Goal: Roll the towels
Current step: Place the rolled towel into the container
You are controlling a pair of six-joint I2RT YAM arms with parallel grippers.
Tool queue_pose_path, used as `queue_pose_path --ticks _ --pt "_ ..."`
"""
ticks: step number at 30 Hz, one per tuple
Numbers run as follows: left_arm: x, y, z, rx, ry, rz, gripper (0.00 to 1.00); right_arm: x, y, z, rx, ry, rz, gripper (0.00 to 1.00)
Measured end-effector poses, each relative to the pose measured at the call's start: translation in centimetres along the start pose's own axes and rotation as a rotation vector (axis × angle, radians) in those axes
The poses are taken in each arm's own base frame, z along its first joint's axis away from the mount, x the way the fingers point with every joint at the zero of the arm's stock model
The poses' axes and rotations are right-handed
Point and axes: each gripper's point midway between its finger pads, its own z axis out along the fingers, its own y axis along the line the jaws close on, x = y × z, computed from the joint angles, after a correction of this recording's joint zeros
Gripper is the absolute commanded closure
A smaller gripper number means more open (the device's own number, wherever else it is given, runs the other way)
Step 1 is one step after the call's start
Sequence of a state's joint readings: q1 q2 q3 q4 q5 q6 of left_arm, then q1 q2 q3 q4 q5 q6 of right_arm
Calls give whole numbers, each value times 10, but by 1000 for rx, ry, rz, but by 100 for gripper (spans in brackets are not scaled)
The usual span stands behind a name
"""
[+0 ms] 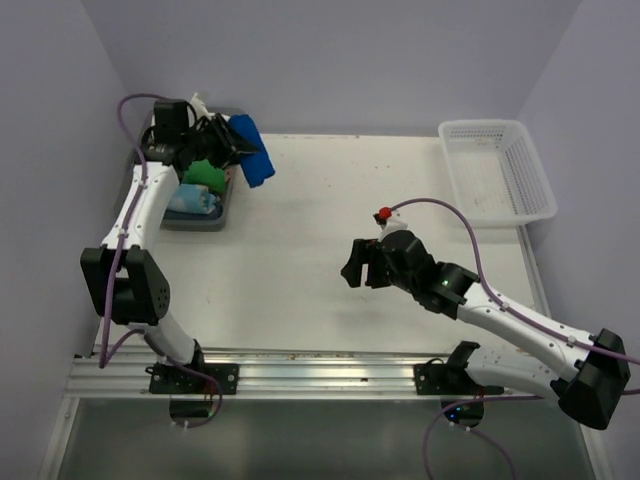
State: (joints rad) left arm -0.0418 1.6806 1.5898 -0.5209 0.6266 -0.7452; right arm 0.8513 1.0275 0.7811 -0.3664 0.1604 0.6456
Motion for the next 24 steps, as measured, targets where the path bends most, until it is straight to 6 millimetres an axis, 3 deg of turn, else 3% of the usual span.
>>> queue_pose_path --ticks 4,12,18,24 --pt "-56 22 -12 8 -125 -62 99 1 -2 2 10 5 2 25" --pt "-120 69 -6 56 -277 -206 100 7 -5 7 26 27 4 24" --pt "-141 94 -7 91 -407 -286 98 17 -9 16 51 66 -4 24" --pt "-128 155 -1 71 -542 -470 96 21 -9 19 49 84 -5 24"
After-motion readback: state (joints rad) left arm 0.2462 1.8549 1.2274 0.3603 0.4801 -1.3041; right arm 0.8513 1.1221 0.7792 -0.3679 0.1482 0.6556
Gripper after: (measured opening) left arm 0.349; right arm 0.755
